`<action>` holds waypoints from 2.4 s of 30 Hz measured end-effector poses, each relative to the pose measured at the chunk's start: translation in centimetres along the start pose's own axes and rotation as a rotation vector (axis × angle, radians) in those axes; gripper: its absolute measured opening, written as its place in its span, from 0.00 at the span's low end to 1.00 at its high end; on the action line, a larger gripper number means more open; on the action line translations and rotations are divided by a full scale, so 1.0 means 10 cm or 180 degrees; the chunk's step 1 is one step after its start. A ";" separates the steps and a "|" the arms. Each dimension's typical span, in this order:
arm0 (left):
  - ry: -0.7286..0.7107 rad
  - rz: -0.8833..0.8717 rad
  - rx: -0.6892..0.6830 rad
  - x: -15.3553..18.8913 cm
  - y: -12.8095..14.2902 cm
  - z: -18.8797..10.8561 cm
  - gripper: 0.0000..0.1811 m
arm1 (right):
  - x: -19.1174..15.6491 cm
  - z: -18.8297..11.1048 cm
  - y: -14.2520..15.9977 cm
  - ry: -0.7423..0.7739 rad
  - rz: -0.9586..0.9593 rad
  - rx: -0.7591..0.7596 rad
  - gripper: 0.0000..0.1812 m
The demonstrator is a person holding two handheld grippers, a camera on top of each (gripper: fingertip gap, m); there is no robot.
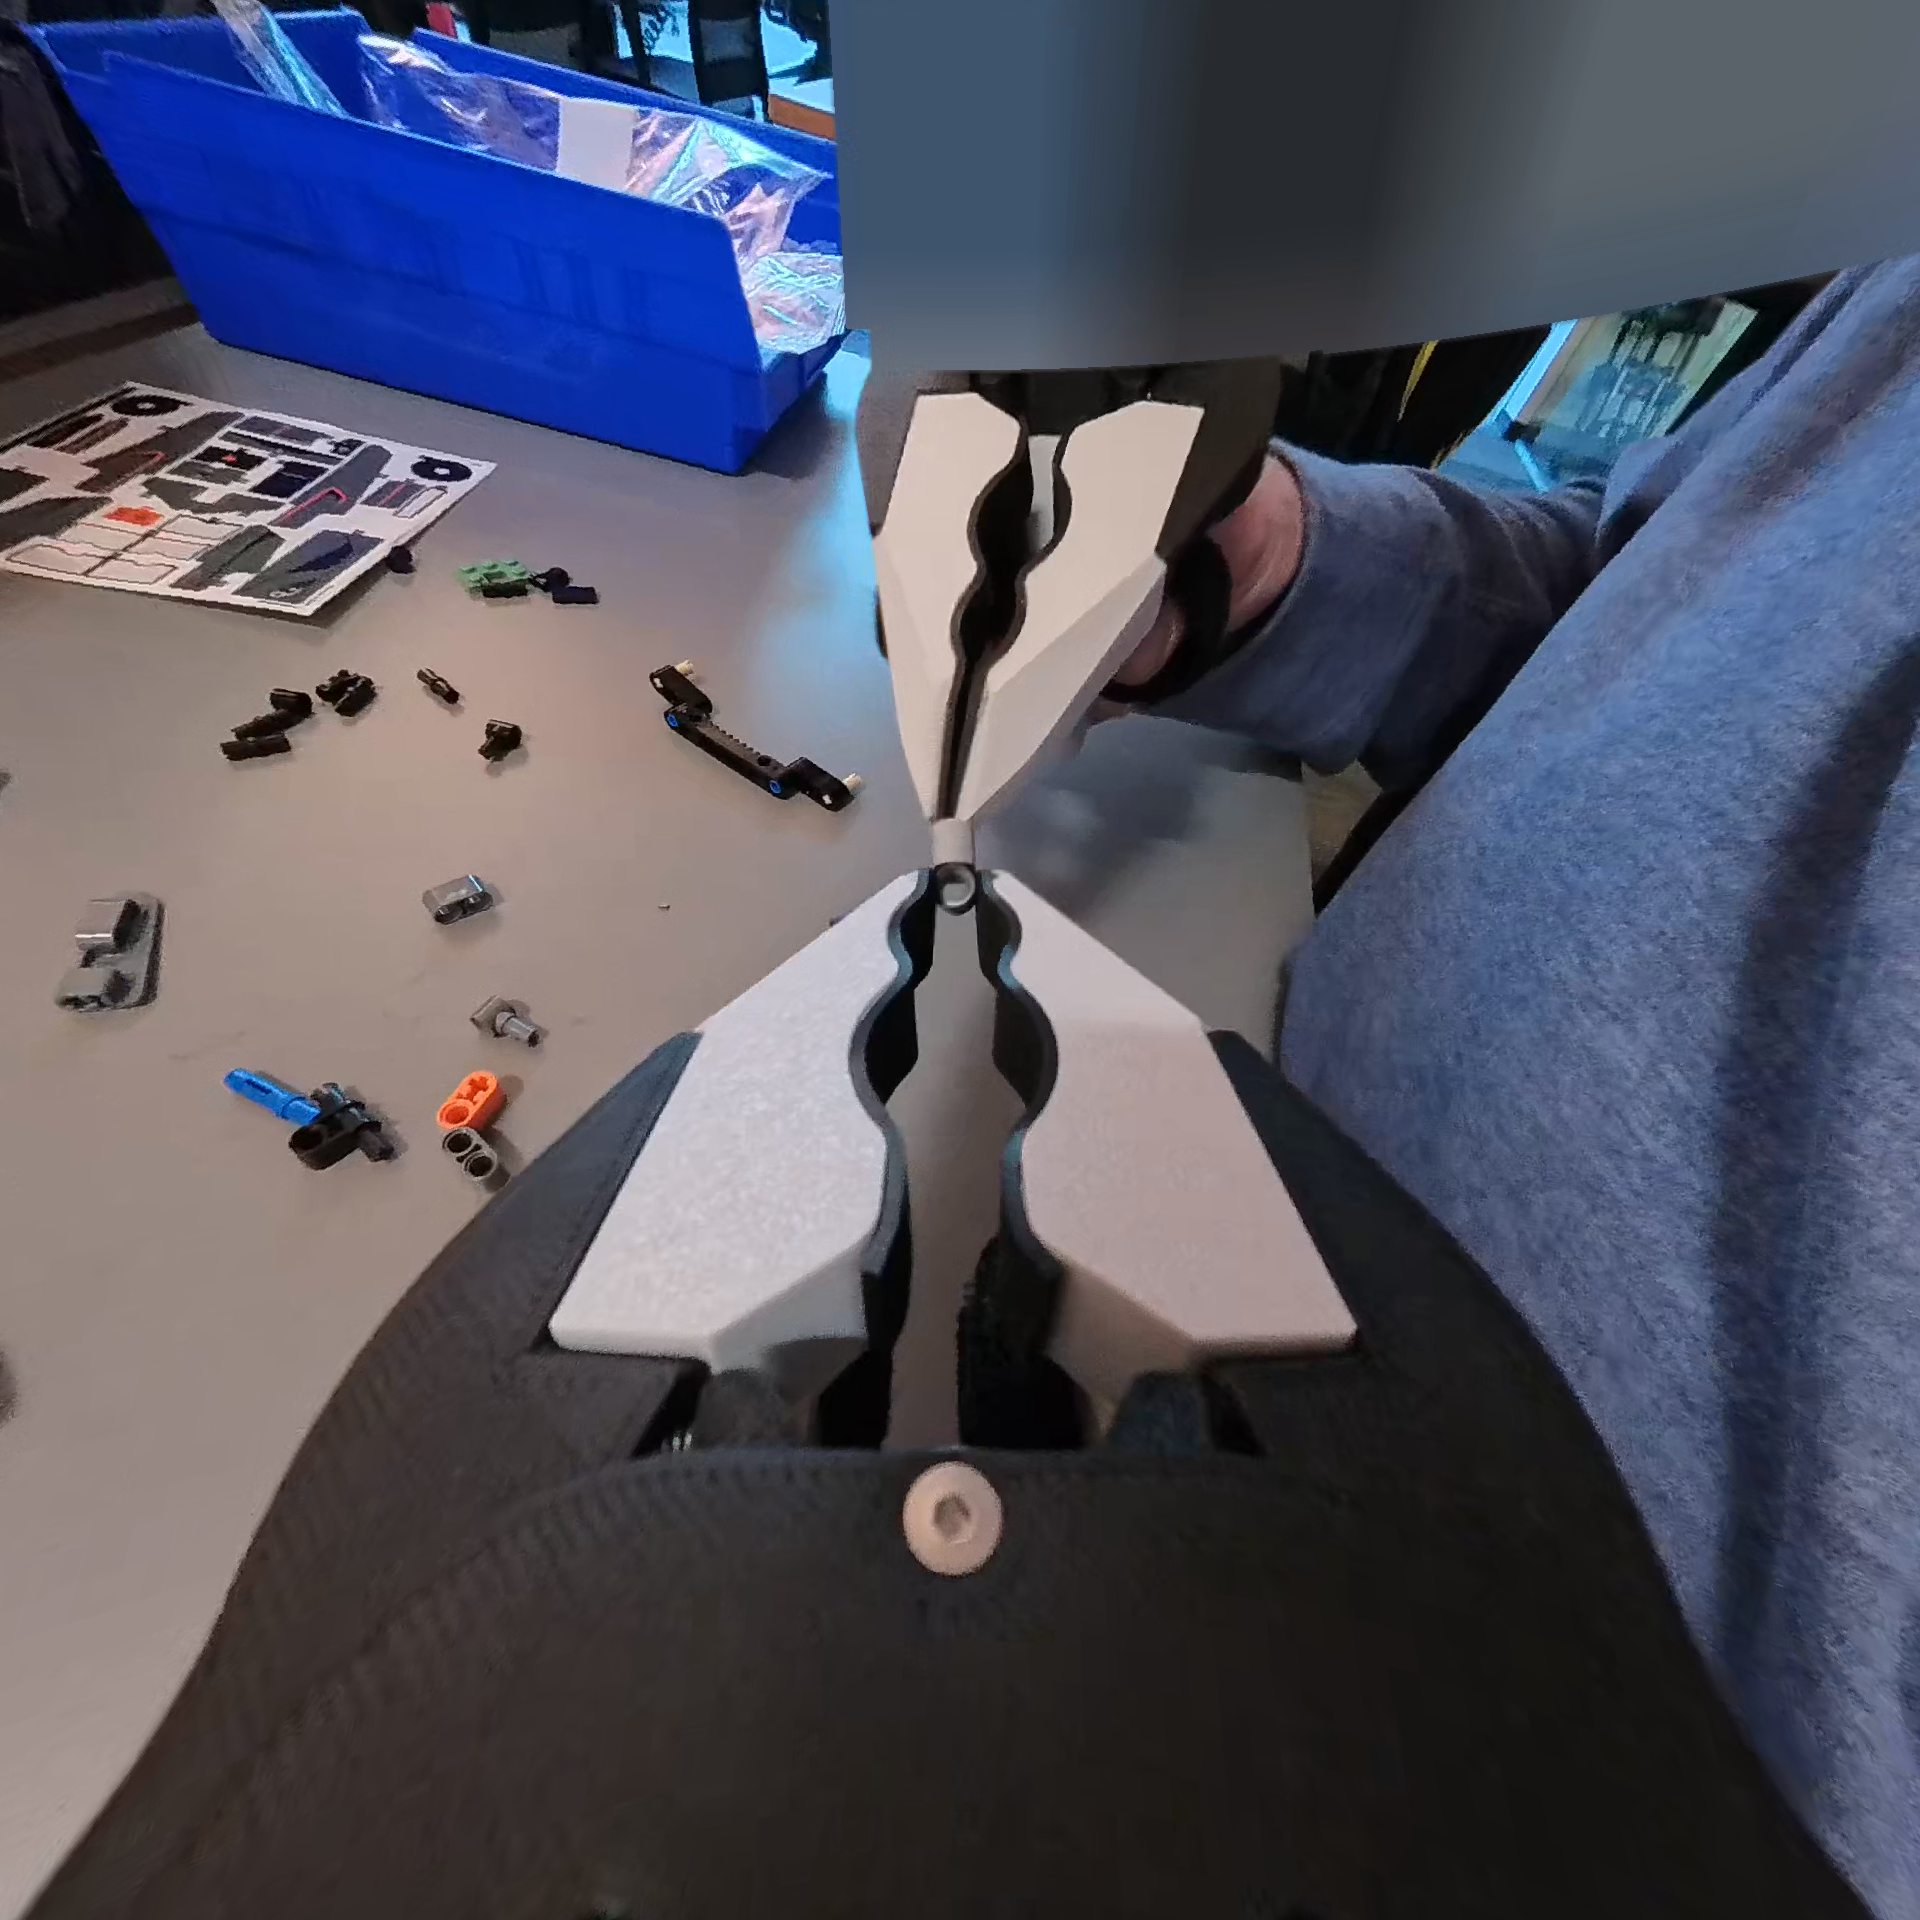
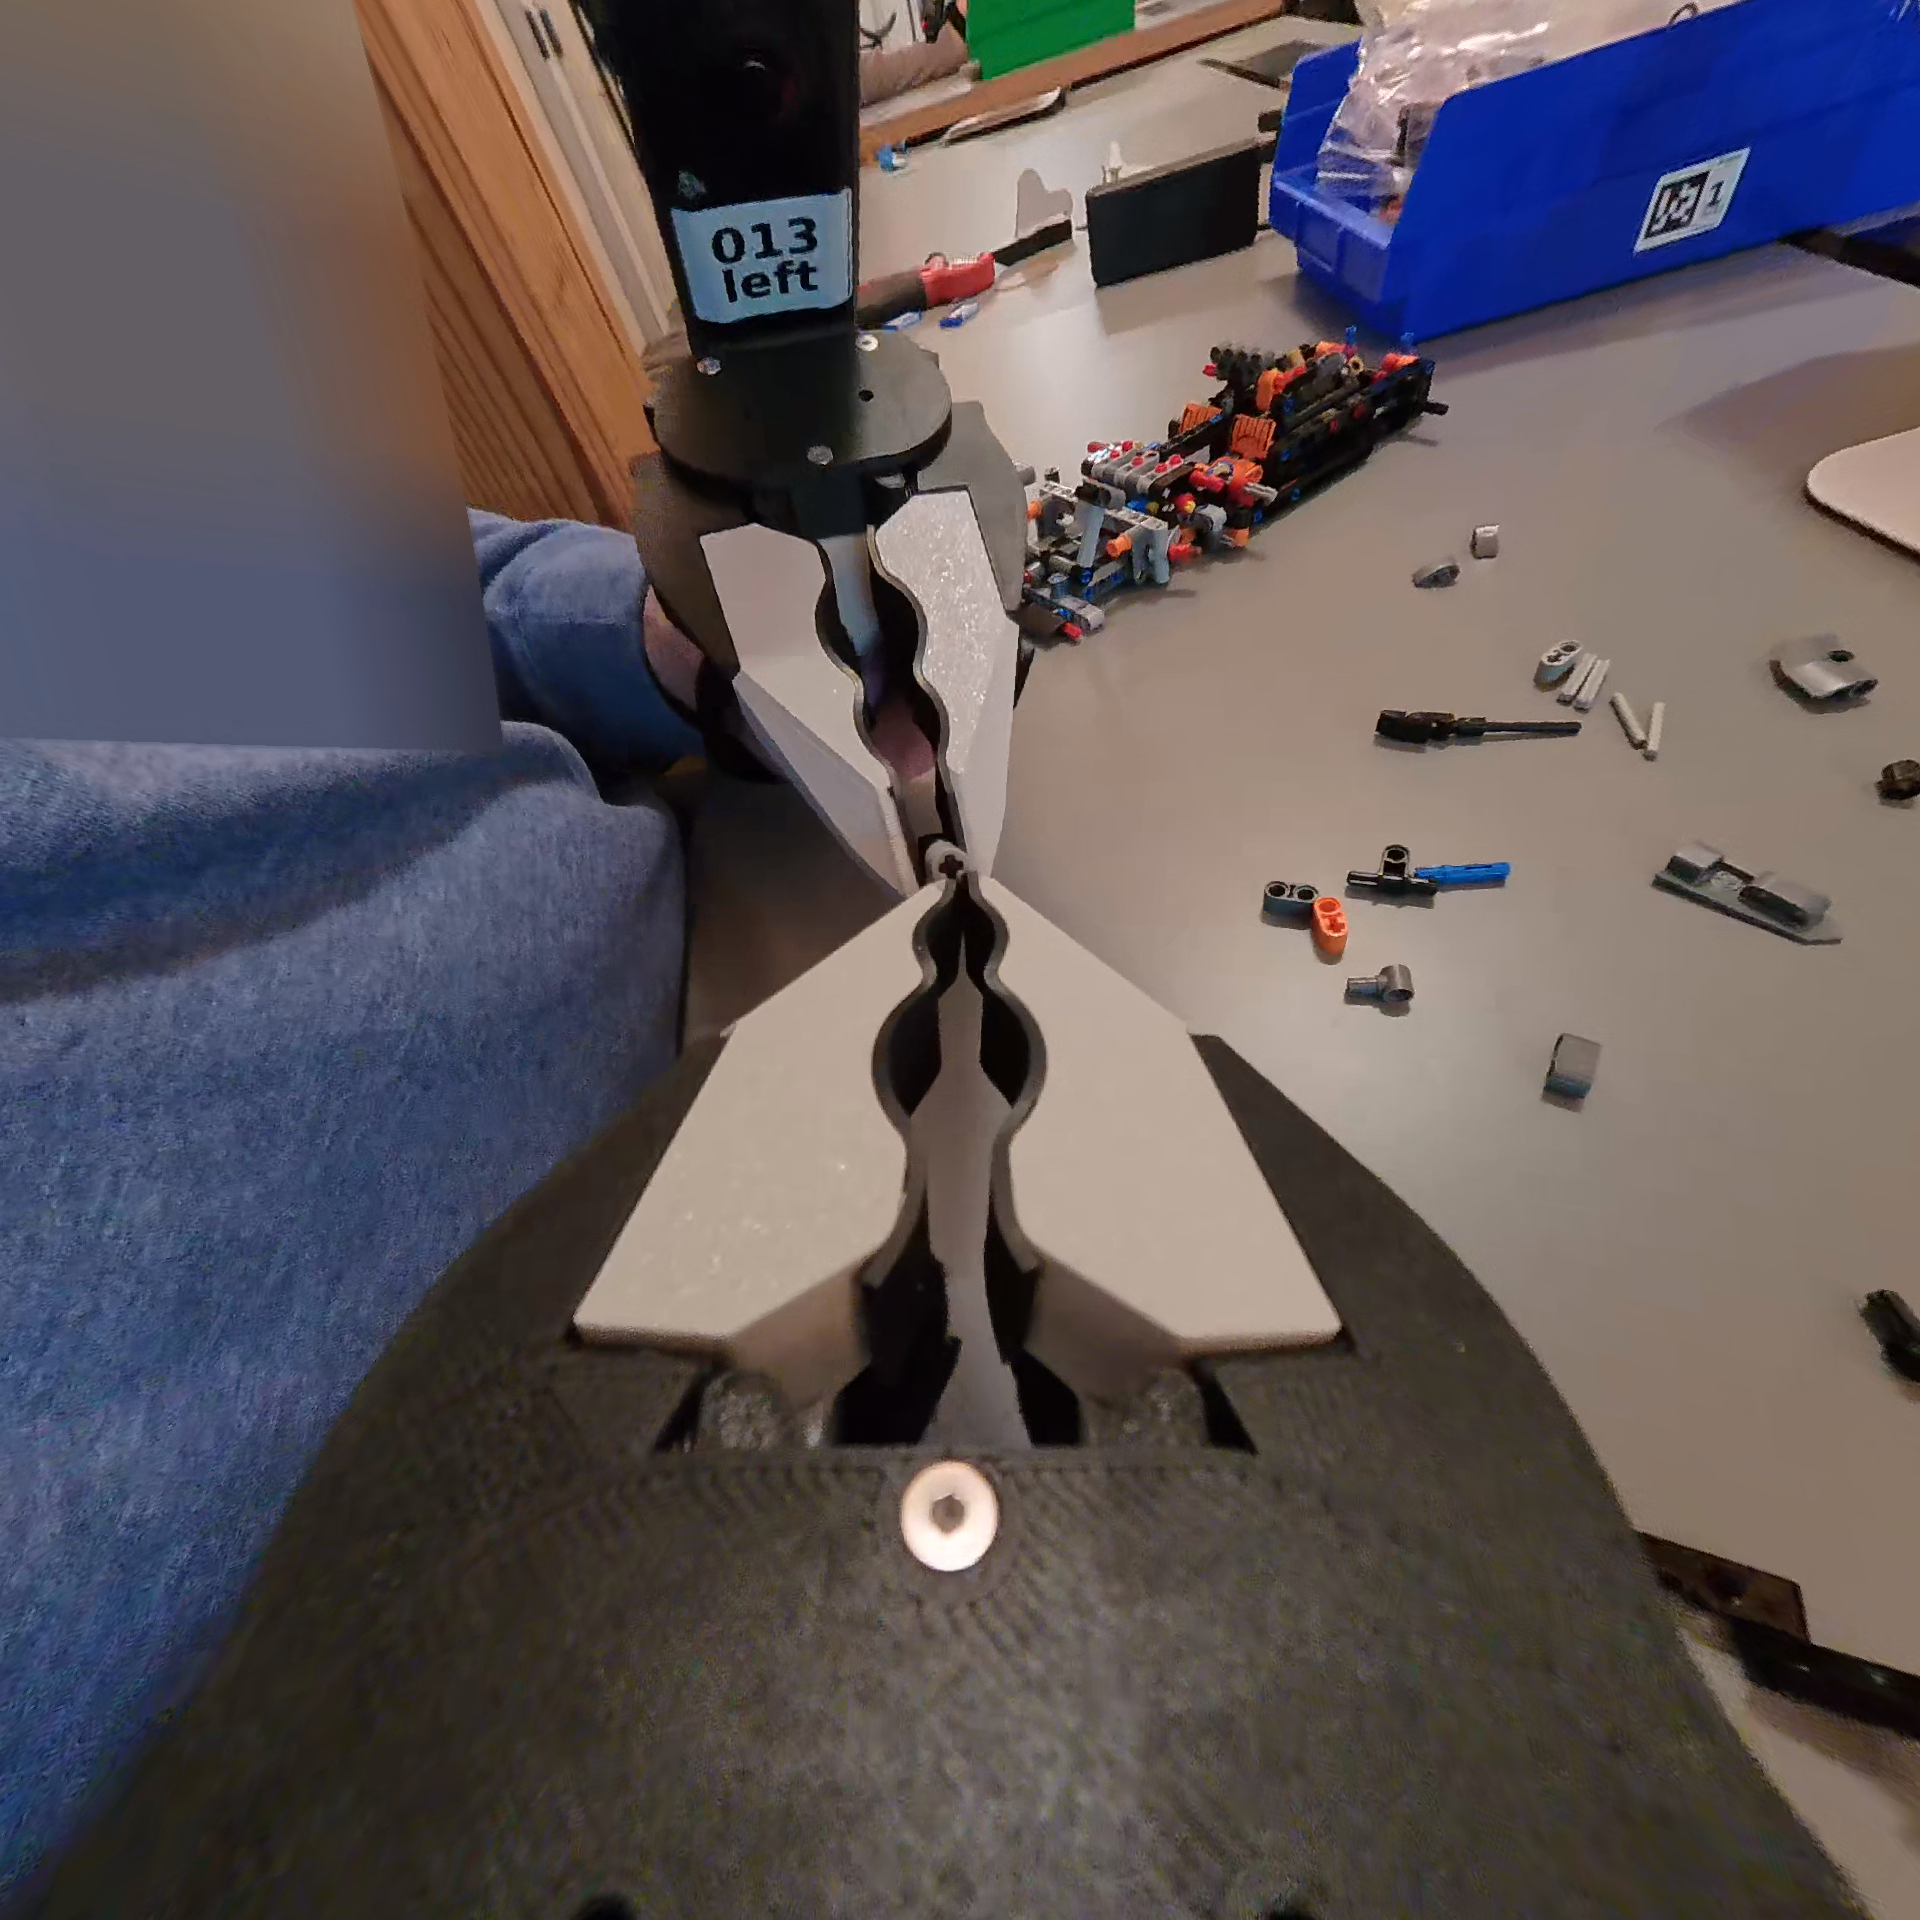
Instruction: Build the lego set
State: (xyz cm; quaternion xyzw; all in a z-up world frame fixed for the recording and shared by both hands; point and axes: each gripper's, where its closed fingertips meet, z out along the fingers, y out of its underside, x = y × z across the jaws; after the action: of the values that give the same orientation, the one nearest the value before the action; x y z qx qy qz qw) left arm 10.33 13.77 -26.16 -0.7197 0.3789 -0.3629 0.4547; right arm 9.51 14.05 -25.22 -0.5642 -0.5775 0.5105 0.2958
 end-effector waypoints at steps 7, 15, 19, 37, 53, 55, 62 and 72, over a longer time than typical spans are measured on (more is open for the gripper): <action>-0.0023 -0.0052 0.0033 0.00 0.01 0.01 0.03 | 0.00 0.00 -0.01 0.0020 0.0074 0.0099 0.00; -0.0101 -0.0135 -0.0216 -0.04 0.12 0.00 0.03 | 0.17 -0.15 0.13 0.0513 0.0098 -0.0137 0.03; -0.0095 -0.0322 -0.0717 -0.08 0.38 -0.01 0.03 | 0.31 -0.26 0.53 0.0991 0.0120 -0.0763 0.07; -0.0023 -0.0494 -0.1481 -0.12 0.77 0.05 0.03 | 0.36 -0.06 0.88 0.0987 -0.0021 -0.1222 0.00; -0.0106 -0.0072 -0.1622 -0.12 0.82 0.14 0.03 | 0.13 0.26 0.87 0.0446 -0.0316 -0.1314 0.00; -0.0131 -0.0032 -0.1618 -0.12 0.82 0.15 0.03 | 0.13 0.26 0.86 0.0449 -0.0326 -0.1302 0.00; -0.0153 -0.0015 -0.1582 -0.11 0.81 0.18 0.03 | 0.13 0.26 0.86 0.0437 -0.0315 -0.1304 0.00; -0.0190 0.0007 -0.1620 -0.12 0.82 0.16 0.06 | 0.13 0.26 0.87 0.0449 -0.0336 -0.1322 0.00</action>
State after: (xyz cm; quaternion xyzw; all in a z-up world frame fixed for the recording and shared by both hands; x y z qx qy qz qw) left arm 9.41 12.95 -34.47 -0.8210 0.4453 -0.2339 0.2703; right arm 9.92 13.21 -34.39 -0.6163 -0.6769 0.3237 0.2392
